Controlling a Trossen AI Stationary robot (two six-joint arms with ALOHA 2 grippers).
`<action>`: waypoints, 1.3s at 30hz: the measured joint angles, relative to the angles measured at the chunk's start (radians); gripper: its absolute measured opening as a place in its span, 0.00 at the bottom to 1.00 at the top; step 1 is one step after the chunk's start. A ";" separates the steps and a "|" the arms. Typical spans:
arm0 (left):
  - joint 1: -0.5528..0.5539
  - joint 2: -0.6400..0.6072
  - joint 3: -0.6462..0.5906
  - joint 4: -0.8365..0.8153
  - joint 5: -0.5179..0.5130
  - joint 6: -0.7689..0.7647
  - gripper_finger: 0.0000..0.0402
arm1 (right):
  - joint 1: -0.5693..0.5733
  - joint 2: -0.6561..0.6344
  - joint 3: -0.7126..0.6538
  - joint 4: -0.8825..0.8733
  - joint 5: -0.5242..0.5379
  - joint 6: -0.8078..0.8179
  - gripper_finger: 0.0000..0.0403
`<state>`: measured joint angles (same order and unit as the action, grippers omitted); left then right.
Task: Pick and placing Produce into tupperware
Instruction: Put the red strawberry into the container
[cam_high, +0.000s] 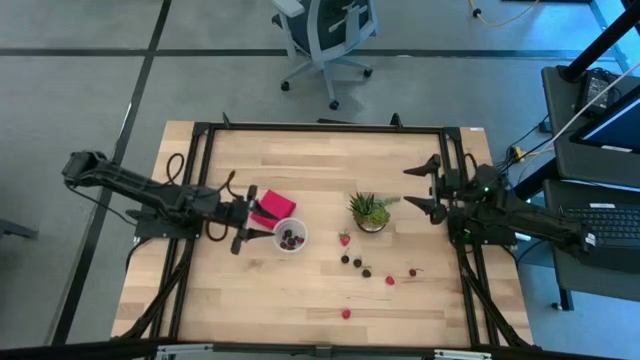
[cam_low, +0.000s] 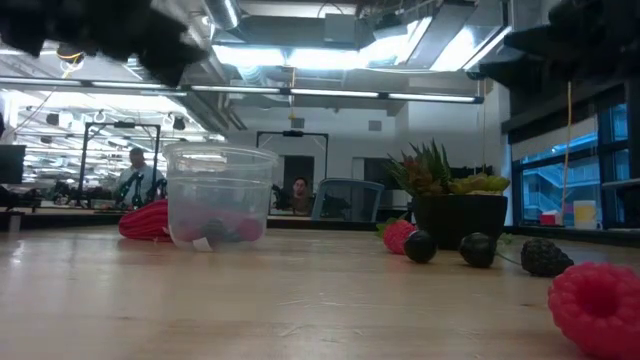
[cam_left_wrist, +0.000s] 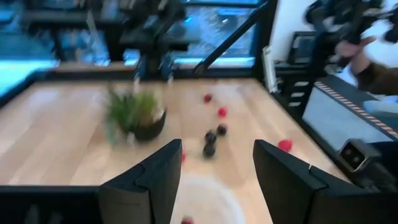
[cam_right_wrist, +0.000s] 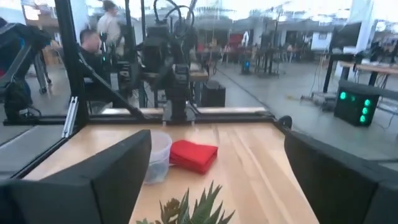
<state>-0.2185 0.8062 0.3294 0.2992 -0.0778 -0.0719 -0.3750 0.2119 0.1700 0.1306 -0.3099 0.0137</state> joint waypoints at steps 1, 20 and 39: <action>0.000 -0.013 -0.028 0.002 -0.020 -0.027 0.48 | 0.001 0.015 0.037 -0.045 0.000 -0.008 0.92; -0.001 -0.105 -0.216 -0.071 0.013 -0.221 0.48 | 0.224 0.679 0.449 -0.264 0.038 -0.232 0.92; -0.001 -0.179 -0.322 -0.010 -0.016 0.027 0.48 | 0.473 1.165 0.824 -0.291 0.245 -0.350 0.92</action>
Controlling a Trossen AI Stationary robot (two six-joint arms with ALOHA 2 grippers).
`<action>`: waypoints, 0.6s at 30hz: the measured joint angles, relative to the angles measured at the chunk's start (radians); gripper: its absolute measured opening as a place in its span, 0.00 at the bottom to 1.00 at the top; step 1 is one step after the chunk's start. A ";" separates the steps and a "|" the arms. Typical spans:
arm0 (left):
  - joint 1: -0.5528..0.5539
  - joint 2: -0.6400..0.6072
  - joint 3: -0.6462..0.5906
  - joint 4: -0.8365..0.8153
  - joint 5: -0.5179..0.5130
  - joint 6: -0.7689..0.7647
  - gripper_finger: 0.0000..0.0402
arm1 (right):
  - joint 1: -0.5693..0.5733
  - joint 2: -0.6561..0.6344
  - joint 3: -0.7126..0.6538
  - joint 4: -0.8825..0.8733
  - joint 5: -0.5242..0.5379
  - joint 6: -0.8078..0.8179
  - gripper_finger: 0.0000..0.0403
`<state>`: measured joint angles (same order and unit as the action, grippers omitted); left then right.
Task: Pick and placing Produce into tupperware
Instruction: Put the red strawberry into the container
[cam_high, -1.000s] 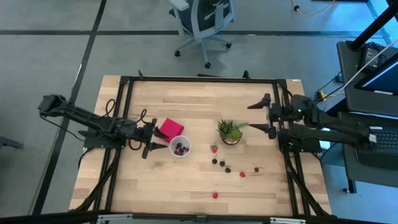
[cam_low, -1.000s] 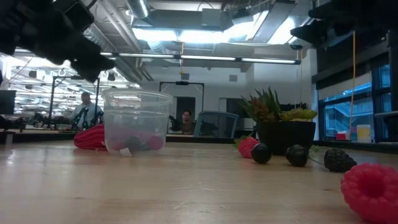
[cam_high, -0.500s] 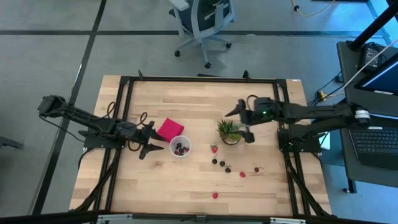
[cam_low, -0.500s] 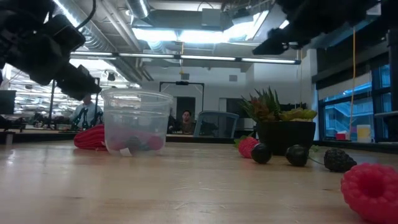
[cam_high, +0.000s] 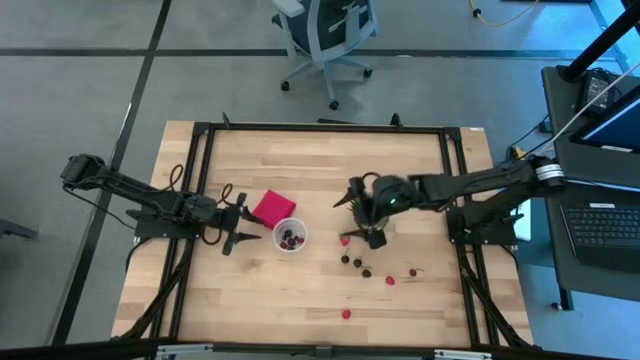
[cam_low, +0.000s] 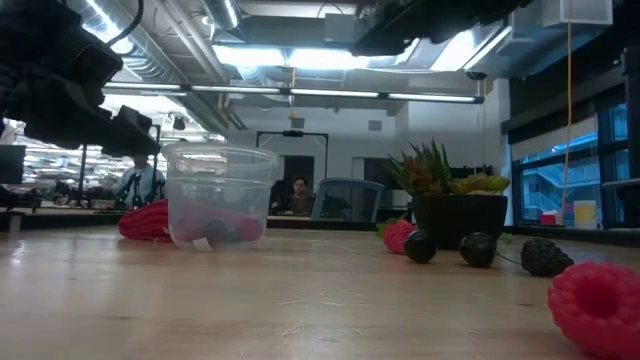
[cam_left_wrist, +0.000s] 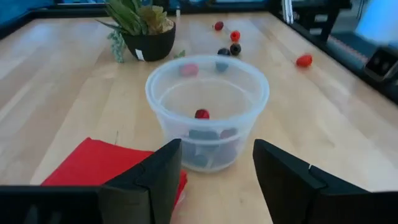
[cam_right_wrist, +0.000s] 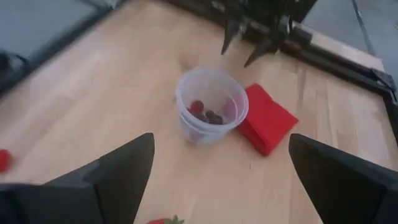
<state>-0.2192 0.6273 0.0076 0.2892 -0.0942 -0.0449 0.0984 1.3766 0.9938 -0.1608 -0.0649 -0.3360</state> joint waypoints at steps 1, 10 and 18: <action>0.000 0.000 0.000 -0.010 0.000 0.012 0.48 | 0.012 0.026 0.015 -0.002 0.031 -0.007 0.92; 0.000 0.000 0.000 -0.081 0.004 0.031 0.48 | 0.070 0.242 0.161 -0.071 0.082 -0.036 0.92; 0.000 0.000 0.000 -0.080 0.006 0.028 0.48 | 0.088 0.343 0.179 -0.106 0.175 -0.036 0.92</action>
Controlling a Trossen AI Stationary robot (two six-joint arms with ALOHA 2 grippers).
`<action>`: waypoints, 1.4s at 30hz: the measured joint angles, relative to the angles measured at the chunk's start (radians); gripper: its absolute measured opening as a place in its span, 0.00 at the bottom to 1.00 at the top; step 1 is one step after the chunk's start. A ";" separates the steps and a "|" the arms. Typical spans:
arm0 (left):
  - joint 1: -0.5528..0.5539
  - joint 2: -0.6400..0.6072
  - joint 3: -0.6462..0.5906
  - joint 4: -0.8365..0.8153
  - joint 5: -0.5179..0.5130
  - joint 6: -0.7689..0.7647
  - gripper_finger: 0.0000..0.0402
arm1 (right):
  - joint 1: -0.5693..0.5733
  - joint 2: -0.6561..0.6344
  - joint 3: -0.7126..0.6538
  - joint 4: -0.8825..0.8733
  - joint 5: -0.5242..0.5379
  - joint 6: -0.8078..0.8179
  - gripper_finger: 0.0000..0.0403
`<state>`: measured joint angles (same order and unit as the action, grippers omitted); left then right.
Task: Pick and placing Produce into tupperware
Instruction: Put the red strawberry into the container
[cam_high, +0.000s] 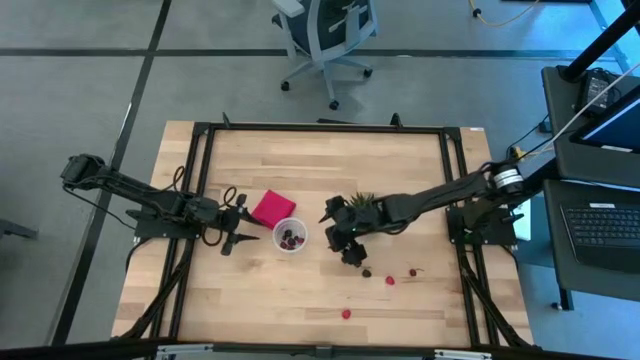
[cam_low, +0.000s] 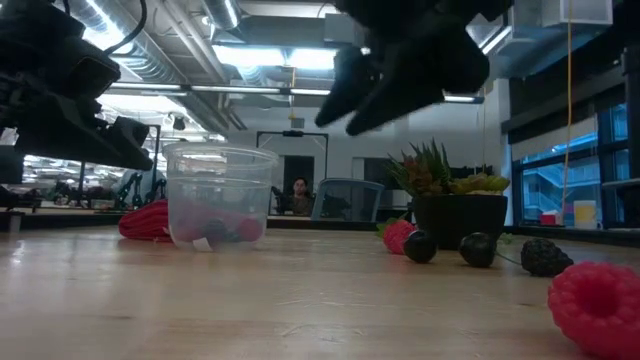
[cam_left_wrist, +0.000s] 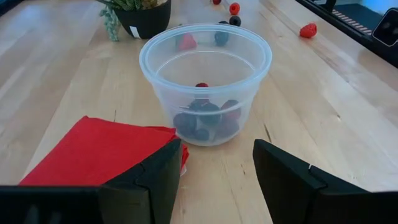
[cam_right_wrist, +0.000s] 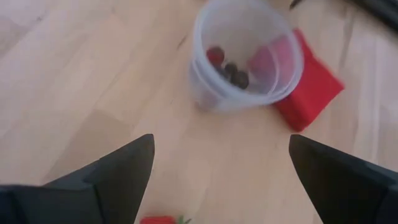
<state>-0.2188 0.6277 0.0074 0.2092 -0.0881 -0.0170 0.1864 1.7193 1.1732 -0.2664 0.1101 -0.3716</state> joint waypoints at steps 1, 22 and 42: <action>0.000 0.000 0.000 0.000 0.000 0.000 0.48 | 0.000 0.009 0.000 -0.009 0.001 0.004 0.92; 0.000 0.000 0.000 0.002 0.000 -0.001 0.48 | -0.012 0.153 -0.002 -0.237 0.004 -0.030 0.92; 0.001 0.000 0.000 0.001 -0.004 0.000 0.48 | -0.024 0.210 0.000 -0.245 -0.012 -0.027 0.64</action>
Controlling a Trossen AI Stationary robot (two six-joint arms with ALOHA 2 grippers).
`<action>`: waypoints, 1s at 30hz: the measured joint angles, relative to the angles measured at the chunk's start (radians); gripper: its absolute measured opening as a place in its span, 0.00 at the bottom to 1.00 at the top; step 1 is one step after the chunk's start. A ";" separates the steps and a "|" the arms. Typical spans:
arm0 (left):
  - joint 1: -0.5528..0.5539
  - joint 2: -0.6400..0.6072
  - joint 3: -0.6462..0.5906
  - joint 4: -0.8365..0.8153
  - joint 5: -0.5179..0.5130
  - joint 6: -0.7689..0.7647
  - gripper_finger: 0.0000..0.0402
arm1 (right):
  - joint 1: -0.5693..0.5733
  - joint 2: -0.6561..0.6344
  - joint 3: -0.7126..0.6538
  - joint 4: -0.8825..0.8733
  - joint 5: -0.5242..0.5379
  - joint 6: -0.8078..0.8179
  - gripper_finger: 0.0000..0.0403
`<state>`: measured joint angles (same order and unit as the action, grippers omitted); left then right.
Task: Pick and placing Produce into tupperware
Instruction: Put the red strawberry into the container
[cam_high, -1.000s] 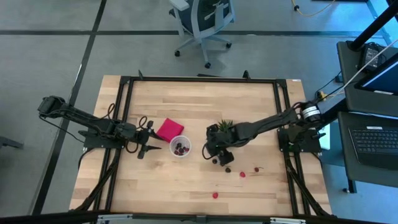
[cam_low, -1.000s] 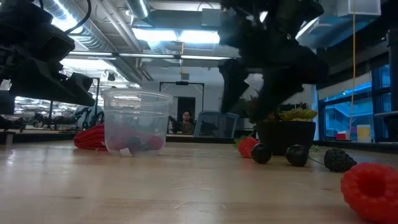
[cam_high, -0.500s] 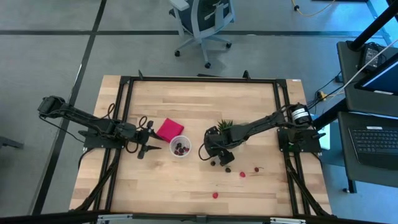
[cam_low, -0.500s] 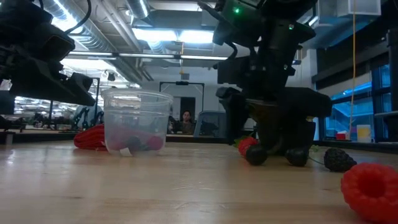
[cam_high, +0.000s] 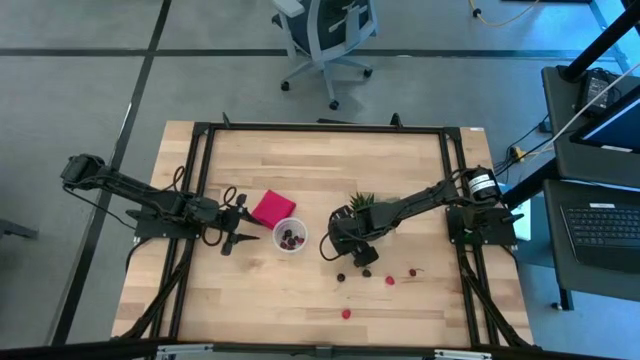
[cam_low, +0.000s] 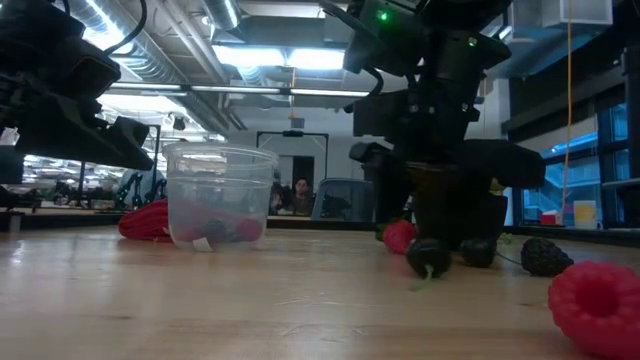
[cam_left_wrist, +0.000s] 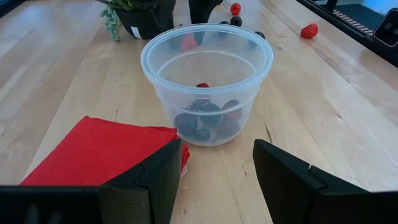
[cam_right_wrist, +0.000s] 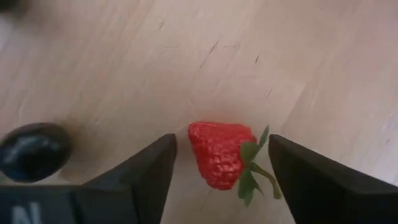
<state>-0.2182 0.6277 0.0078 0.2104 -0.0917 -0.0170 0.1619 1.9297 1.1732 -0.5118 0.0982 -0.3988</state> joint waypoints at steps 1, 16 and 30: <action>0.000 0.000 0.000 0.000 0.000 0.000 0.48 | 0.000 0.000 0.000 0.000 0.000 0.000 0.63; 0.000 0.000 0.000 0.000 0.000 0.001 0.48 | 0.002 0.002 -0.001 0.001 -0.006 0.023 0.40; 0.000 0.000 0.000 0.000 0.000 0.001 0.48 | -0.016 0.009 0.297 -0.197 0.020 -0.002 0.36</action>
<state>-0.2184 0.6278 0.0076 0.2100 -0.0921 -0.0158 0.1462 1.9382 1.4699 -0.7093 0.1183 -0.4009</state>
